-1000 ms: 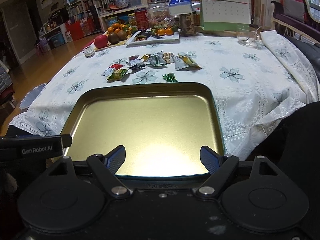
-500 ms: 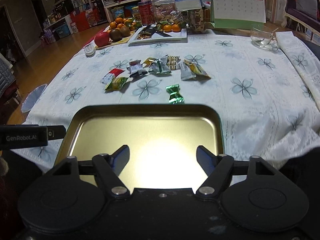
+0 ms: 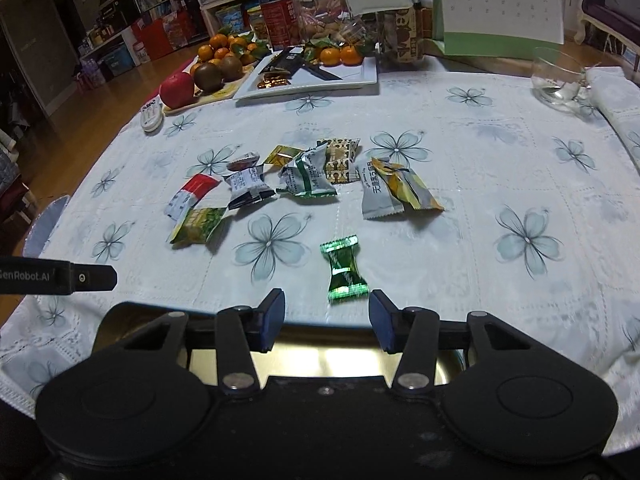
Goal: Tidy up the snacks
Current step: 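Reach the right tool to the green foil candy while the left tool reaches the green garlic pack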
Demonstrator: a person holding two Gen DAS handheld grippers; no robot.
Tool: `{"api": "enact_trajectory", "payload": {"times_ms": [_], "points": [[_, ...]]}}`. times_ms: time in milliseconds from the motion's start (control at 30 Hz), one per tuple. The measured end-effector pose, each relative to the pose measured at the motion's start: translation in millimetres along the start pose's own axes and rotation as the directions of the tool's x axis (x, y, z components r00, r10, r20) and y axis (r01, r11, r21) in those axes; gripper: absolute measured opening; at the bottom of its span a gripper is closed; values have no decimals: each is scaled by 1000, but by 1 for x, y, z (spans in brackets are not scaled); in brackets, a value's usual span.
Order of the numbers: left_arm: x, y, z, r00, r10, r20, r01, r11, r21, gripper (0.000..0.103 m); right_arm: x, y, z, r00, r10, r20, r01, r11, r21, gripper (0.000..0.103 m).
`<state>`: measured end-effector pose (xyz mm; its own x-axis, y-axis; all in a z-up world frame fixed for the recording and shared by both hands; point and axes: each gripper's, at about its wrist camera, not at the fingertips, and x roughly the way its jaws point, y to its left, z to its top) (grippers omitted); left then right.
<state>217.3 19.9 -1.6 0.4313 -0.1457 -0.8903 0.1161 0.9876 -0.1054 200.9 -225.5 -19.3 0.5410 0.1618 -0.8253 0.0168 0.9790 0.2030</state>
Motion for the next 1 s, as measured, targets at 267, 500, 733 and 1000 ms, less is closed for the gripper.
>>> {"api": "enact_trajectory", "payload": {"times_ms": [267, 500, 733, 1000], "points": [[41, -6, 35, 997, -31, -66, 32, 999, 5, 61, 56, -5, 23, 998, -6, -66, 4, 1000, -21, 47], [63, -12, 50, 993, -39, -108, 36, 999, -23, 61, 81, -11, 18, 996, -34, -86, 30, 998, -50, 36], [76, -25, 62, 990, -46, -131, 42, 999, -26, 61, 81, -6, 11, 998, -35, -61, 28, 994, -110, 30], [86, -17, 90, 988, -18, -154, 2, 995, -104, 61, 78, -30, 18, 993, 80, -81, -78, 996, 36, 29]]}}
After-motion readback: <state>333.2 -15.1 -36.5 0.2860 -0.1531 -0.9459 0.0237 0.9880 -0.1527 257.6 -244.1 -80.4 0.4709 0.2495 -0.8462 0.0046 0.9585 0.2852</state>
